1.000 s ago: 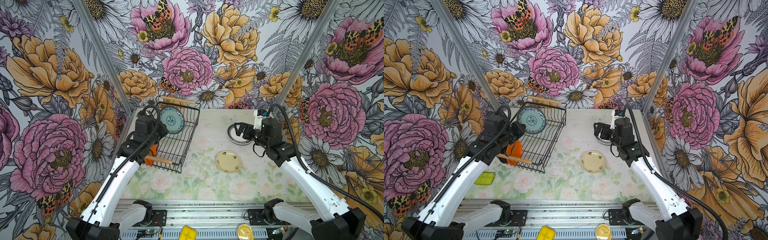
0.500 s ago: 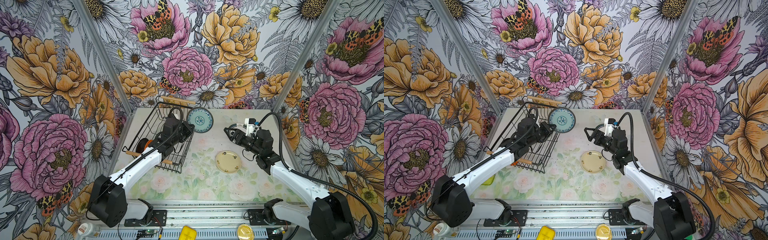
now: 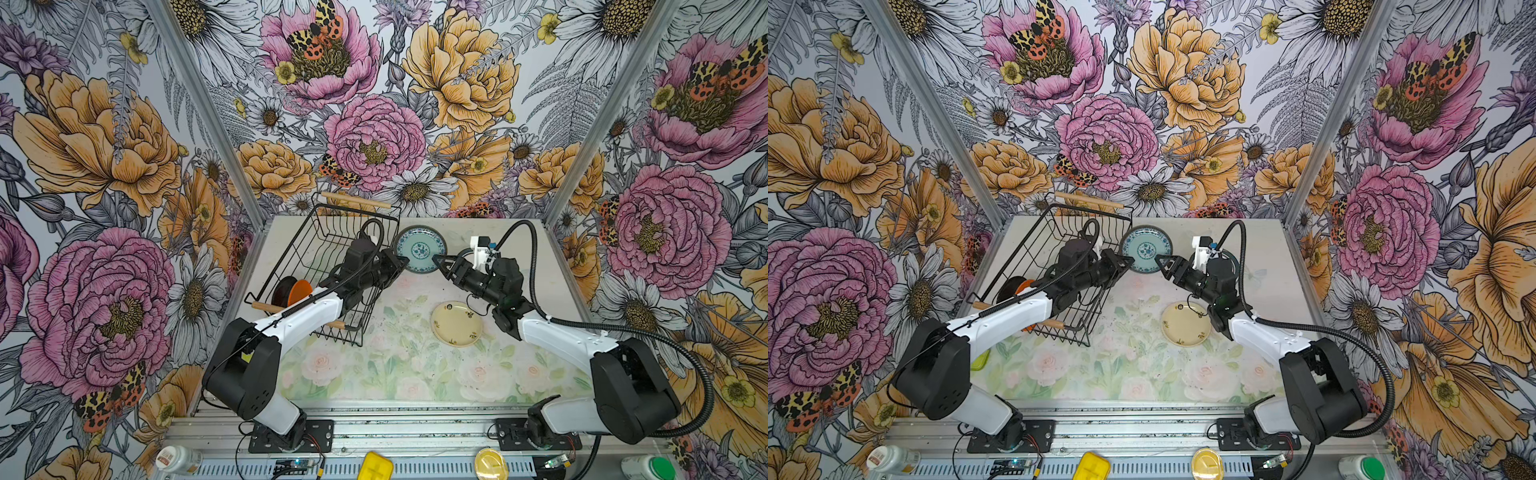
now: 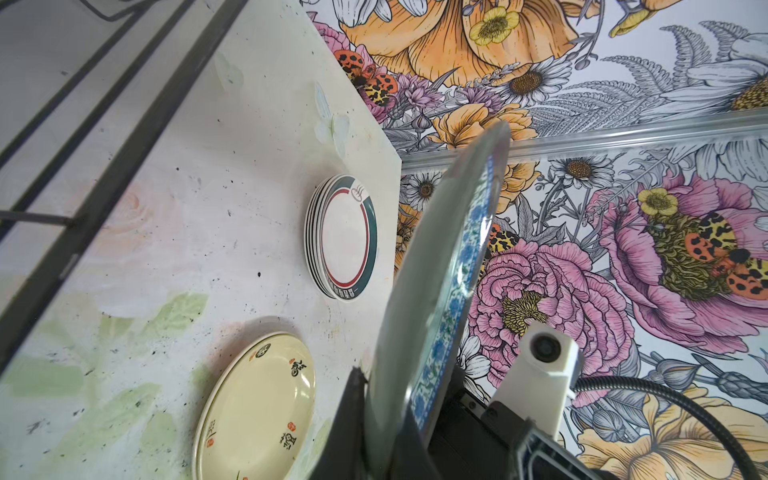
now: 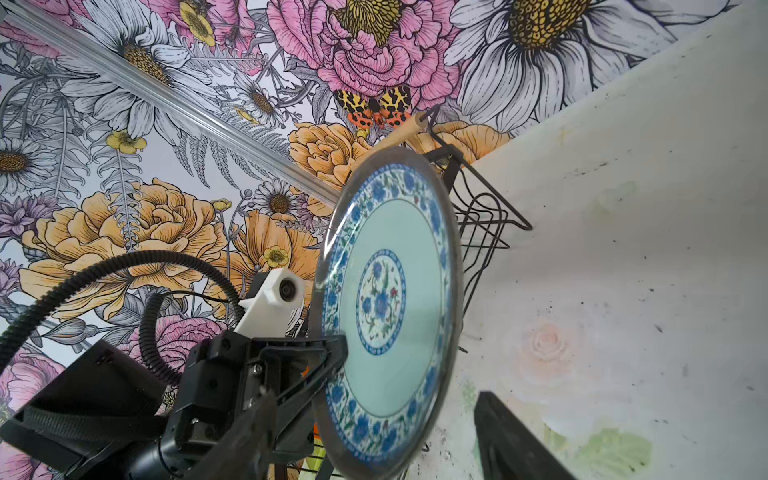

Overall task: Unload the plates from the dish rack
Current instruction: 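Grasp the blue-and-white plate rim with the right gripper beside the left gripper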

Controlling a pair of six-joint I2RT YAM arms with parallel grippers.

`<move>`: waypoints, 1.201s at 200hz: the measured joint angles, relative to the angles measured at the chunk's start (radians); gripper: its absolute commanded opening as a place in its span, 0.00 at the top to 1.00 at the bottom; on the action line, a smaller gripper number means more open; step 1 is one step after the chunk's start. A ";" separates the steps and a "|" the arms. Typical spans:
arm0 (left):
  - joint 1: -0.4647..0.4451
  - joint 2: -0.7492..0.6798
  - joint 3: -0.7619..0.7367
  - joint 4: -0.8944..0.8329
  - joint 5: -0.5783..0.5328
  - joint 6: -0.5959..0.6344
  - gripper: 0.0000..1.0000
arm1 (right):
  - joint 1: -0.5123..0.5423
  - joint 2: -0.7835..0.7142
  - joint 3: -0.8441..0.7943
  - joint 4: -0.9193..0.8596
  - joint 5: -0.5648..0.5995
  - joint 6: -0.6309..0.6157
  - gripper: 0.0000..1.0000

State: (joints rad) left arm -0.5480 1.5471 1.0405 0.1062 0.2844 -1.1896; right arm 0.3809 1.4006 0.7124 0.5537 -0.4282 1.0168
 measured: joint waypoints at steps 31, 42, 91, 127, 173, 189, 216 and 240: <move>0.000 0.002 0.001 0.020 0.024 -0.017 1.00 | 0.000 0.024 0.019 0.031 0.000 0.014 0.40; 0.000 0.004 0.001 0.026 0.031 -0.018 1.00 | 0.000 0.036 0.026 0.048 0.000 0.023 0.44; 0.000 0.023 0.009 0.049 0.055 -0.021 1.00 | 0.000 0.108 0.063 0.111 0.000 0.061 0.60; 0.000 0.034 0.021 0.056 0.074 -0.029 1.00 | 0.002 0.131 0.069 0.140 0.004 0.085 0.73; 0.000 0.058 0.039 0.075 0.094 -0.023 1.00 | -0.002 0.134 0.069 0.140 0.021 0.125 0.82; 0.000 0.063 0.040 0.084 0.099 -0.007 0.98 | -0.003 0.134 0.069 0.138 0.033 0.147 0.87; 0.000 0.065 0.040 0.087 0.103 0.003 0.85 | -0.003 0.134 0.069 0.136 0.039 0.163 0.94; 0.000 0.067 0.043 0.082 0.108 -0.008 0.59 | 0.000 0.133 0.069 0.148 0.026 0.142 0.96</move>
State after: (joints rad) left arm -0.5476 1.6142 1.0832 0.1879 0.3923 -1.1976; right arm 0.3813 1.5337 0.7811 0.7021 -0.4023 1.1591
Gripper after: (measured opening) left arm 0.278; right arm 0.132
